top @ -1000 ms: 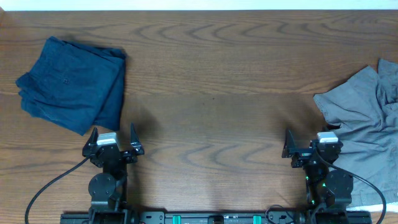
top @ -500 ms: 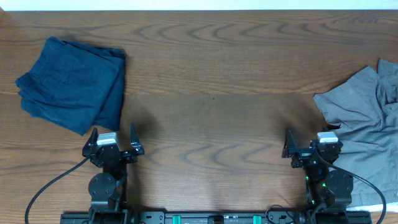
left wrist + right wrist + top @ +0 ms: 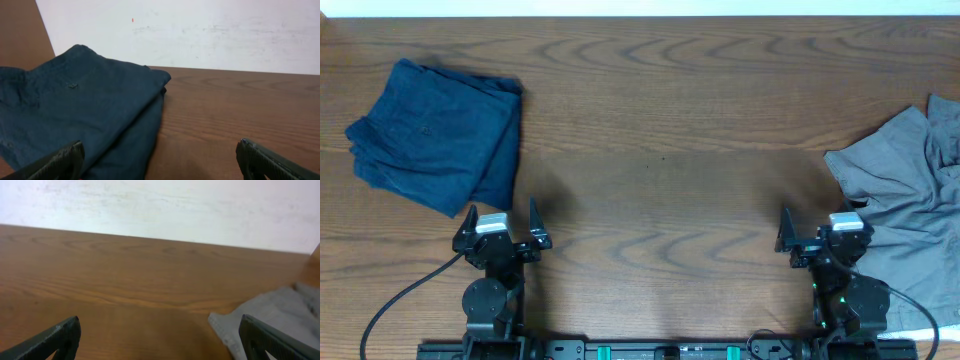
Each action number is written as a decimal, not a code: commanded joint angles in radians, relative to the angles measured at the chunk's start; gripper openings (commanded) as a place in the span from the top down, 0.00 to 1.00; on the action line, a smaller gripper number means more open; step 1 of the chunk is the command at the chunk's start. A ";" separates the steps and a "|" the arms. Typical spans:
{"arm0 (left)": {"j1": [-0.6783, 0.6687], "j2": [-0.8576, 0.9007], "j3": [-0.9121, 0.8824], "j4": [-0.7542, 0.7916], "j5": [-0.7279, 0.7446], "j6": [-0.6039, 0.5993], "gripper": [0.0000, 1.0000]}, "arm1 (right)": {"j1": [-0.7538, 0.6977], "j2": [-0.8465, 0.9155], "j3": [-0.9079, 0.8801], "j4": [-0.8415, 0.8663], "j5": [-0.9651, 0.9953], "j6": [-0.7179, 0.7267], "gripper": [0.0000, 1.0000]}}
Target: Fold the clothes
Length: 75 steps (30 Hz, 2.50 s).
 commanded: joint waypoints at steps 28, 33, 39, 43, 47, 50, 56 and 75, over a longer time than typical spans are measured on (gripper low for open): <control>0.004 -0.007 -0.019 -0.040 -0.001 0.016 0.02 | -0.008 -0.011 -0.016 0.005 -0.007 -0.057 0.01; 0.004 -0.007 -0.019 -0.040 -0.001 0.016 0.02 | -0.008 -0.011 -0.016 0.005 -0.007 -0.057 0.01; 0.004 -0.007 -0.019 -0.040 -0.001 0.016 0.02 | -0.008 -0.011 -0.016 0.005 -0.007 -0.057 0.01; 0.004 -0.007 -0.019 -0.040 -0.001 0.016 0.02 | -0.008 -0.011 -0.016 0.005 -0.007 -0.057 0.01; 0.004 -0.007 -0.019 -0.040 -0.002 0.016 0.02 | -0.008 -0.011 -0.016 0.005 -0.008 -0.057 0.01; 0.004 -0.007 -0.019 -0.040 -0.001 0.016 0.02 | -0.008 -0.011 -0.016 0.005 -0.007 -0.057 0.01; 0.004 -0.007 -0.019 -0.040 -0.001 0.016 0.02 | -0.008 -0.011 -0.016 0.005 -0.007 -0.057 0.01; 0.004 -0.007 -0.019 -0.040 -0.001 0.016 0.02 | -0.008 -0.011 -0.016 0.005 -0.007 -0.057 0.01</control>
